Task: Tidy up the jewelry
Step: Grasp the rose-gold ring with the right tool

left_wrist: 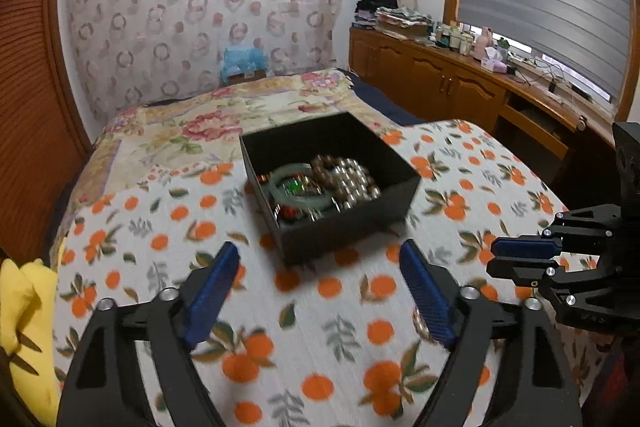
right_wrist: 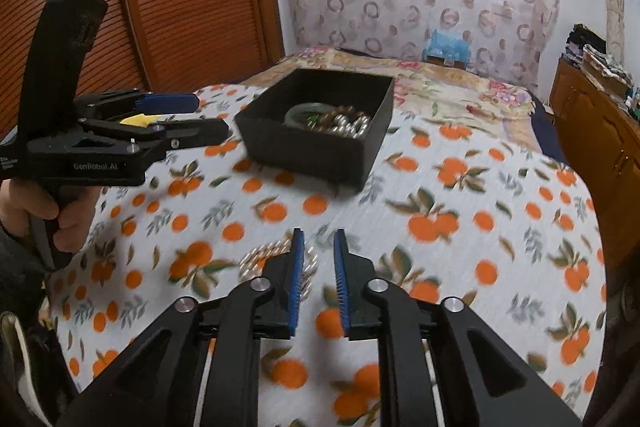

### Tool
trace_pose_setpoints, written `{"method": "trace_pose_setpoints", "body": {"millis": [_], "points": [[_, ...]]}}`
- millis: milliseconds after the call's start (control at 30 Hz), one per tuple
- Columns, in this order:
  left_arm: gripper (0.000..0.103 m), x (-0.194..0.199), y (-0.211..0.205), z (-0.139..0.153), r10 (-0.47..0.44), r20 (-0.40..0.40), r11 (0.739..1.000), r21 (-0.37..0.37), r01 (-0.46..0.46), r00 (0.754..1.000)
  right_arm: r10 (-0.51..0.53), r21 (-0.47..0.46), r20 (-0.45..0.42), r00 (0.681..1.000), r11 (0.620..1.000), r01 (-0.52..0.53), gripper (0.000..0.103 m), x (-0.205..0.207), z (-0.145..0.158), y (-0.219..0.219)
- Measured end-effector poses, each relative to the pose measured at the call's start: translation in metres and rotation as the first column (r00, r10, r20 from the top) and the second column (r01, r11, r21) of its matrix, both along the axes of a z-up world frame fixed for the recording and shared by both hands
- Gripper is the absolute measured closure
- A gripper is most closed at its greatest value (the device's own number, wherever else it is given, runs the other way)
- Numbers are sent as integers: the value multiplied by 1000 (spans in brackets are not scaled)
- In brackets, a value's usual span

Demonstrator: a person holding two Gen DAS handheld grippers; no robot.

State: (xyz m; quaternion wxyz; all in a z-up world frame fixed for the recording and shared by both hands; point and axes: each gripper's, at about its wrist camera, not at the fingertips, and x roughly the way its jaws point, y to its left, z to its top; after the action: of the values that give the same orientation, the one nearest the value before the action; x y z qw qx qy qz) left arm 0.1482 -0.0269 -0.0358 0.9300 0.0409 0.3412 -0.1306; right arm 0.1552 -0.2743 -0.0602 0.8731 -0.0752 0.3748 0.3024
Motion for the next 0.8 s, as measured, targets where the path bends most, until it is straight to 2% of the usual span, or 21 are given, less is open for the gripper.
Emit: {"method": "trace_pose_setpoints", "body": {"millis": [267, 567, 733, 767, 800], "points": [[18, -21, 6, -24, 5, -42, 1000, -9, -5, 999, 55, -11, -51, 997, 998, -56, 77, -27, -17, 11], [18, -23, 7, -39, 8, -82, 1000, 16, -7, 997, 110, -102, -78, 991, 988, -118, 77, -31, -31, 33], [18, -25, 6, -39, 7, -74, 1000, 18, -6, 997, 106, -145, -59, 993, 983, -113, 79, -29, -32, 39], [18, -26, 5, -39, 5, -74, 1000, 17, -4, 997, 102, -156, -50, 994, 982, -109, 86, -29, -32, 39], [18, -26, 4, -39, 1, -76, 1000, 13, 0, 997, 104, -154, -50, 993, 982, -110, 86, -29, -32, 36]]}}
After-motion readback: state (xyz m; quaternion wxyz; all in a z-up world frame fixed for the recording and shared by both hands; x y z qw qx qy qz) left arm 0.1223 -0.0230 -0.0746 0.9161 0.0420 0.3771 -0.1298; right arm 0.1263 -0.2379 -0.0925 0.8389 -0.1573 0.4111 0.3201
